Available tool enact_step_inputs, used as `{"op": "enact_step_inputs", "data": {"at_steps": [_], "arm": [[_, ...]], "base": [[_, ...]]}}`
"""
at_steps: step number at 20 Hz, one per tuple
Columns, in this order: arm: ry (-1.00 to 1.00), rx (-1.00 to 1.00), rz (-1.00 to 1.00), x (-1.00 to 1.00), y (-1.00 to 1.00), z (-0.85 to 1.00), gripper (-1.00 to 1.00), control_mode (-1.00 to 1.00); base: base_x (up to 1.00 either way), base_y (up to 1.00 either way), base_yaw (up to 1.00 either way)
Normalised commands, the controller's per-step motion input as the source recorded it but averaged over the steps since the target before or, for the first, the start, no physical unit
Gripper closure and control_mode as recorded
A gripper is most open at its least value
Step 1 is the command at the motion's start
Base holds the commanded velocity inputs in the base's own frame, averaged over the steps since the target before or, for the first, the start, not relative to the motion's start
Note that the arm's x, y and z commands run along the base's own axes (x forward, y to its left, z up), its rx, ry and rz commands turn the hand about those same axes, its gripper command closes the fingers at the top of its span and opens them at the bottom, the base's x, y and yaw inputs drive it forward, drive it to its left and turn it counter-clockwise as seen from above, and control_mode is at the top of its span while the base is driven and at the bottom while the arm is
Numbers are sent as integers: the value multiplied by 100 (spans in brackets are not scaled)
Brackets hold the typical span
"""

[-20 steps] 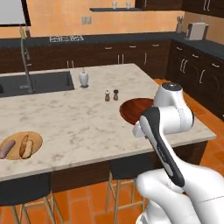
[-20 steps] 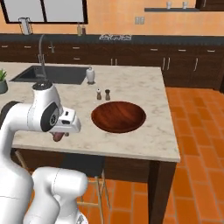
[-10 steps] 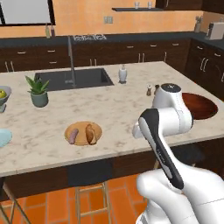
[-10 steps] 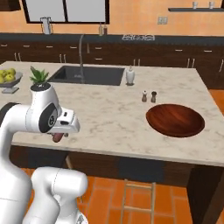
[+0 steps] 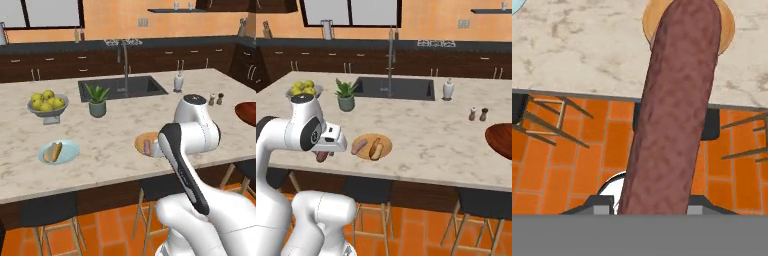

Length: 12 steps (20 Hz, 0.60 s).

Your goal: Place one bun and one sausage from the bowl on each plate.

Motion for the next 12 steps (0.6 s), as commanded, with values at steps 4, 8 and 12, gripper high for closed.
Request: {"op": "enact_step_inputs", "data": {"at_steps": [4, 8, 12], "arm": [[0, 0, 0, 0, 0, 0, 100, 100], [0, 0, 0, 0, 0, 0, 100, 100], [0, 0, 0, 0, 0, 0, 100, 100]], "base": [[31, 100, 0], [39, 100, 0], [44, 100, -4]]}}
